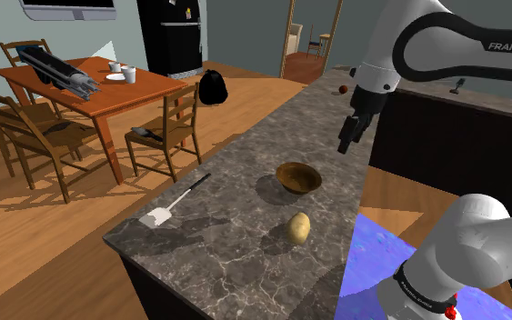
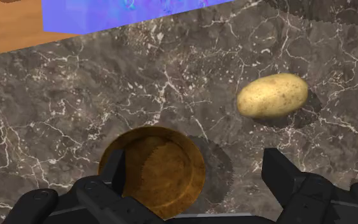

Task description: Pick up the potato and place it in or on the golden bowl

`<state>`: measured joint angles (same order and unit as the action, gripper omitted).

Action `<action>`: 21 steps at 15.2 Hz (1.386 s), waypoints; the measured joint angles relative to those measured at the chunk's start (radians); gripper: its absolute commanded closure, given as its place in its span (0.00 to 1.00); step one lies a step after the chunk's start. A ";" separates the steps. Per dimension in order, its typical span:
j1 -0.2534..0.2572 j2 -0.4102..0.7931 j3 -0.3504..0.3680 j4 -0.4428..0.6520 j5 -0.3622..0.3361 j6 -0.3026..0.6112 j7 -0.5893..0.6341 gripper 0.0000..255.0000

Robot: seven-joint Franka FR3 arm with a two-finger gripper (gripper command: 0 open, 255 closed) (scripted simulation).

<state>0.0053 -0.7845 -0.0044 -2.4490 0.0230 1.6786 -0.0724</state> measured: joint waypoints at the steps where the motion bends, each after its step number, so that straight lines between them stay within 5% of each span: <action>1: 0.000 0.000 0.000 0.000 0.000 0.000 0.000 0.00; 10: -0.054 -0.099 0.246 -0.226 0.161 0.137 0.505 0.00; 17: -0.096 -0.003 0.521 -0.294 0.336 0.314 0.974 0.00; 21: -0.162 0.120 0.687 -0.273 0.402 0.430 1.239 0.00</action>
<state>-0.1564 -0.6643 0.6828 -2.7221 0.4246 2.1087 1.1671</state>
